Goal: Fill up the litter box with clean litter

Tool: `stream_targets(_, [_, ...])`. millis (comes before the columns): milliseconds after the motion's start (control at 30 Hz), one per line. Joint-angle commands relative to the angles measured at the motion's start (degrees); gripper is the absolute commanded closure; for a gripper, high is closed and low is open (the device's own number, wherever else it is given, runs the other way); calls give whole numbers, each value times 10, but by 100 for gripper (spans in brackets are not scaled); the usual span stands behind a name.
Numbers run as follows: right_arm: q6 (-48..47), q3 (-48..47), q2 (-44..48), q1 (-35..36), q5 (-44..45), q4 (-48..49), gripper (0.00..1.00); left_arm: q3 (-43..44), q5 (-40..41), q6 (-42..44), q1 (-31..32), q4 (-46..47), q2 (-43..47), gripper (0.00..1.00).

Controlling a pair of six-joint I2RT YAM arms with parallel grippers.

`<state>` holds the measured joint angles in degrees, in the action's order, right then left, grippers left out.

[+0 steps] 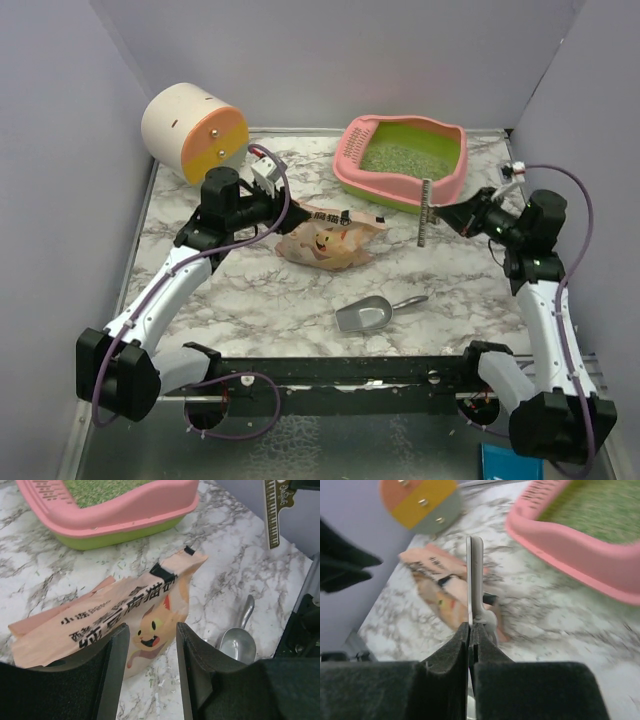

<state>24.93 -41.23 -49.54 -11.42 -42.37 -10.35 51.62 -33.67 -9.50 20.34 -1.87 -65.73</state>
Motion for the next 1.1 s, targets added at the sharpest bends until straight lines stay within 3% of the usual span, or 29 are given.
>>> stream_targets(0, [-104,-107,-107,119,-179,-11,99,74,-92,16,1,-28,-31,55])
stream_targets(167, [-272,-269,-234,297,-136,-165,99,109,-147,12,0,-48,-49,55])
stream_targets(367, [-267,-305,-278,326,-197,-130,99,104,-245,-4,0,-42,-50,54])
stream_targets(567, [-275,-313,-297,354,-183,-136,99,72,-336,-74,0,32,-52,54])
stream_targets(867, [-280,-306,-292,389,-168,-136,99,73,-336,-91,0,47,-71,56])
stream_targets(1067, [-282,-306,-301,399,-160,-138,99,67,-342,-106,0,67,-78,72])
